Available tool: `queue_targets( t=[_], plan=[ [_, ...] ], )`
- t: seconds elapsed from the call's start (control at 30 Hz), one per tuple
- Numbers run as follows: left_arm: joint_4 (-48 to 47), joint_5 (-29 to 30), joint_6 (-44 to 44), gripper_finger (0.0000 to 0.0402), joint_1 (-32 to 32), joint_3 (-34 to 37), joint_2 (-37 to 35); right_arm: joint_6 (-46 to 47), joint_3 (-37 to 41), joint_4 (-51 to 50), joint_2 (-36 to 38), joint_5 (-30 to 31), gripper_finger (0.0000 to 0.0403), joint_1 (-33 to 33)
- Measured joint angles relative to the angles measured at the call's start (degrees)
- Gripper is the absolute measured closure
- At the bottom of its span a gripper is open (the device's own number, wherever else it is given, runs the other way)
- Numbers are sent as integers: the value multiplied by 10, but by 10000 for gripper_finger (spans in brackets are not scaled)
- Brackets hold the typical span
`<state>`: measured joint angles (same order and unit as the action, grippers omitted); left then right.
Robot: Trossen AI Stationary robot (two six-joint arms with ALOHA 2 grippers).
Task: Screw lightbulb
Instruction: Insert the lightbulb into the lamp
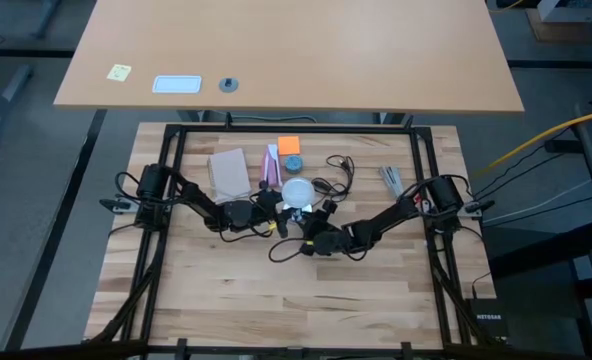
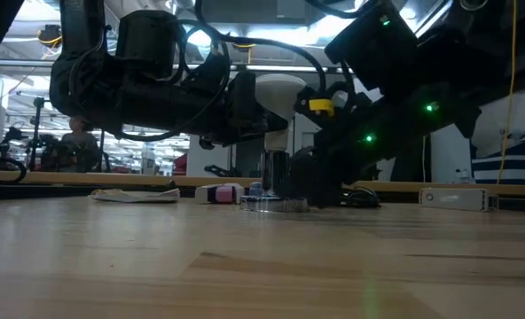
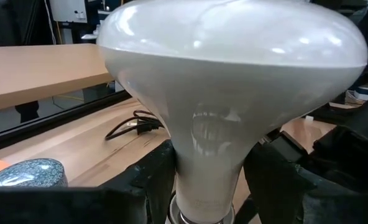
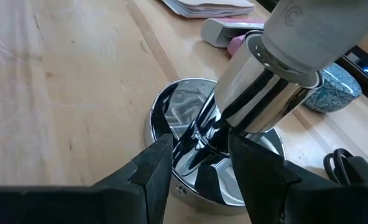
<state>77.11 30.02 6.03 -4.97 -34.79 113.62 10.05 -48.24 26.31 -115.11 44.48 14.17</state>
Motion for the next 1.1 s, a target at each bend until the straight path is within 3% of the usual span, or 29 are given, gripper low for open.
queue_targets(
  t=[0.33,0.73,1.1],
  plan=[
    [0,-1,-1,229,0,0,0,-6,-1,-58,2,5,236,1],
    [-5,-5,0,229,0,0,1,-118,3,-126,39,36,236,16],
    [-3,-5,0,230,0,1,1,-121,4,-146,58,28,236,16]
  ],
)
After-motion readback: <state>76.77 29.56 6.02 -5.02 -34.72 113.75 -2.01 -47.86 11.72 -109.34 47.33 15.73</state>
